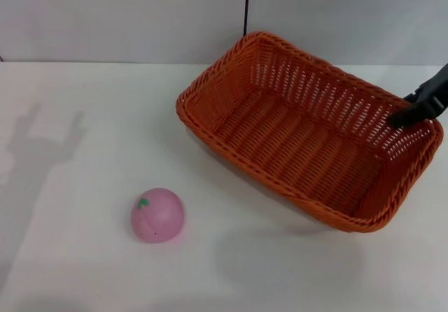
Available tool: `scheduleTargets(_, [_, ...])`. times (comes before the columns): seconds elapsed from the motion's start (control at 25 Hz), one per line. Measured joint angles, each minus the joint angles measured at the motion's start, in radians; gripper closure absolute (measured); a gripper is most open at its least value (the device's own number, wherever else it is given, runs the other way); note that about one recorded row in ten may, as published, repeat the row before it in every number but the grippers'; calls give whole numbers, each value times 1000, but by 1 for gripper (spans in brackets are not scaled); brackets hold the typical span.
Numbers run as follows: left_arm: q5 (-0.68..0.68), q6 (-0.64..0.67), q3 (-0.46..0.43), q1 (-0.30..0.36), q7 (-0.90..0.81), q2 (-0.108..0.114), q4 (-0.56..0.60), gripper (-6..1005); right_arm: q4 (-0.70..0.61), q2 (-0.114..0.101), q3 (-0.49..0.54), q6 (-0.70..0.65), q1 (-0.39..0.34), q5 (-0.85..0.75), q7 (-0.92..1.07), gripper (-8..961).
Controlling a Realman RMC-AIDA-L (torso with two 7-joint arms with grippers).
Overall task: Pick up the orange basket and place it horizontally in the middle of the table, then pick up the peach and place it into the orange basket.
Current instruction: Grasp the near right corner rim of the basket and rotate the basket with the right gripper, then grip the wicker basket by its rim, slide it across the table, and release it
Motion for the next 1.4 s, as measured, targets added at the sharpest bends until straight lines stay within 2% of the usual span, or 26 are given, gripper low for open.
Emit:
scheduleTargets(0.32, [-2, 0, 0, 5, -3, 0, 0, 154, 28, 36, -67, 92, -25, -4, -4, 504])
scheduleTargets(0.44, [-2, -1, 0, 9, -3, 0, 0, 154, 13, 43, -72, 110, -37, -1, -6, 528])
scheduleTargets(0.56, [-3, -2, 0, 13, -3, 0, 0, 154, 2, 45, -71, 110, -42, 3, -7, 650])
scheduleTargets(0.64, [-3, -2, 0, 17, -3, 0, 0, 154, -49, 57, -64, 110, -64, 9, -8, 731])
scheduleTargets(0.76, [-3, -2, 0, 18, -3, 0, 0, 155, -110, 69, -62, 107, -89, 33, -13, 758])
scheduleTargets(0.84, [-2, -2, 0, 18, -3, 0, 0, 155, -233, 75, -62, 92, -149, 126, -23, 776])
scheduleTargets(0.88, [-2, -2, 0, 18, -3, 0, 0, 155, -233, 75, -62, 92, -149, 126, -23, 779])
scheduleTargets(1.08, [-2, -2, 0, 20, -3, 0, 0, 155, -413, 75, -38, 41, -233, 273, -44, 794])
scheduleTargets(1.24, [-2, -2, 0, 20, -3, 0, 0, 155, -492, 73, 33, -76, -236, 315, -104, 804])
scheduleTargets(1.4, [-2, -1, 0, 20, -3, 0, 0, 155, -511, 65, 63, -179, -223, 317, -177, 804])
